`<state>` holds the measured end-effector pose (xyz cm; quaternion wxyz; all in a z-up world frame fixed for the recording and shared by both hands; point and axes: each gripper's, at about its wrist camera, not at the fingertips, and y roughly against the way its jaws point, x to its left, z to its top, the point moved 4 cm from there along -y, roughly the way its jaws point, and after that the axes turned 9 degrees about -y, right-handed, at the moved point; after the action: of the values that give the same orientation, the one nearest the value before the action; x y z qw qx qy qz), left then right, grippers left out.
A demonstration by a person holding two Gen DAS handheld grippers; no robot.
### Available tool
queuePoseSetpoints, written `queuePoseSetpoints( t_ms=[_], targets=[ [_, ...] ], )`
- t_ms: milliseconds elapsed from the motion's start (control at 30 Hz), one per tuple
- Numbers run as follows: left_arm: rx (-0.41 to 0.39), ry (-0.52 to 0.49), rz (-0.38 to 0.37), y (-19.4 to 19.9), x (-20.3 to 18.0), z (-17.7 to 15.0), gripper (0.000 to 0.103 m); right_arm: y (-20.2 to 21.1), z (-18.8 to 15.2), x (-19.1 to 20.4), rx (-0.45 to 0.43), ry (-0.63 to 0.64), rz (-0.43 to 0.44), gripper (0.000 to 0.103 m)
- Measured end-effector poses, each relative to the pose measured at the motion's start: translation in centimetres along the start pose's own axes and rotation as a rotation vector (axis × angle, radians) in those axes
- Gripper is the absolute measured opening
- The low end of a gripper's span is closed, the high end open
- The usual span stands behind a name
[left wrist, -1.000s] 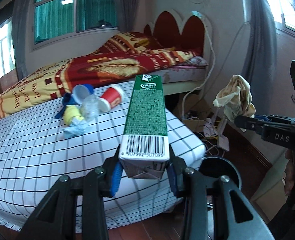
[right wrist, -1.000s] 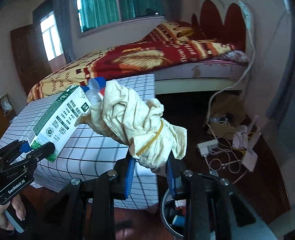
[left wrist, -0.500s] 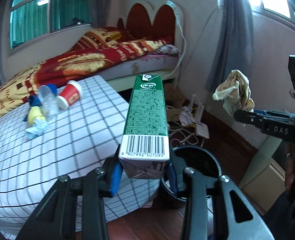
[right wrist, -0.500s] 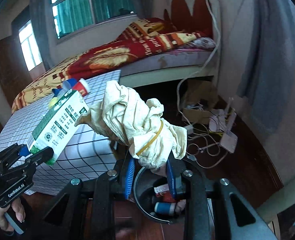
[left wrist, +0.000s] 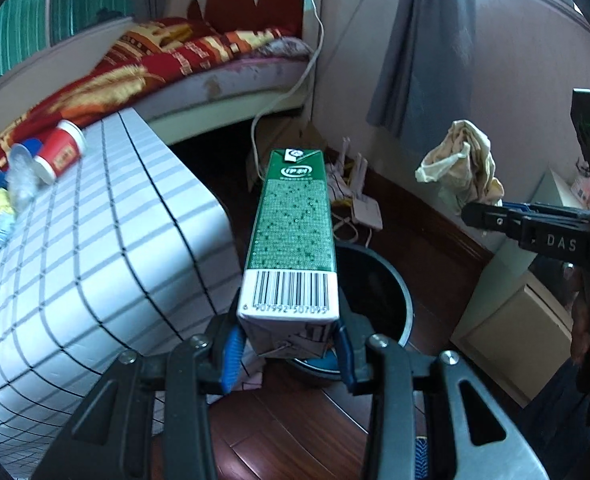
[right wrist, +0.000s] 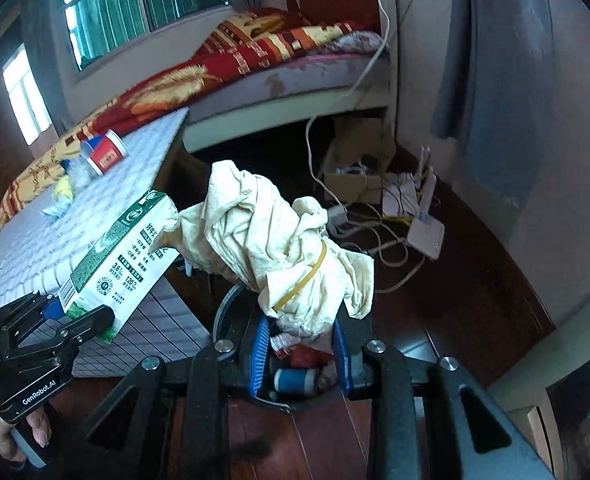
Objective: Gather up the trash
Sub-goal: 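Carry the green carton and beige bundle with both tools over the black bucket, then open both tools to drop the carton and bundle into the bucket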
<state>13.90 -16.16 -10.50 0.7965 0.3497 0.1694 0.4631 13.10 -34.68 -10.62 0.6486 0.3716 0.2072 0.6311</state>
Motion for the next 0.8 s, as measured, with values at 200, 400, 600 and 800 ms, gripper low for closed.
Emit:
queuePoseSetpoints(
  t_ms=[200, 400, 600, 800],
  targets=[
    [0.060, -0.020, -0.038, -3.0, -1.3, -0.7, 0.040, -3.3, -1.6, -2.2, 0.078, -0.003, -0.013, 0.030],
    [0.133, -0.030, -0.092, -6.4, -2.2, -1.7, 0.040, -7.6, -3.1, -2.9, 0.167, 0.022, -0.002, 0.031],
    [0.200, -0.013, -0.136, -9.2, -2.2, -2.5, 0.041, -12.0, -4.6, -2.8, 0.249, 0.068, 0.009, 0.031],
    [0.248, 0.056, -0.082, -11.1, -0.8, -3.8, 0.092, -15.4, -5.3, -4.6, 0.283, 0.092, -0.105, 0.096]
  ],
)
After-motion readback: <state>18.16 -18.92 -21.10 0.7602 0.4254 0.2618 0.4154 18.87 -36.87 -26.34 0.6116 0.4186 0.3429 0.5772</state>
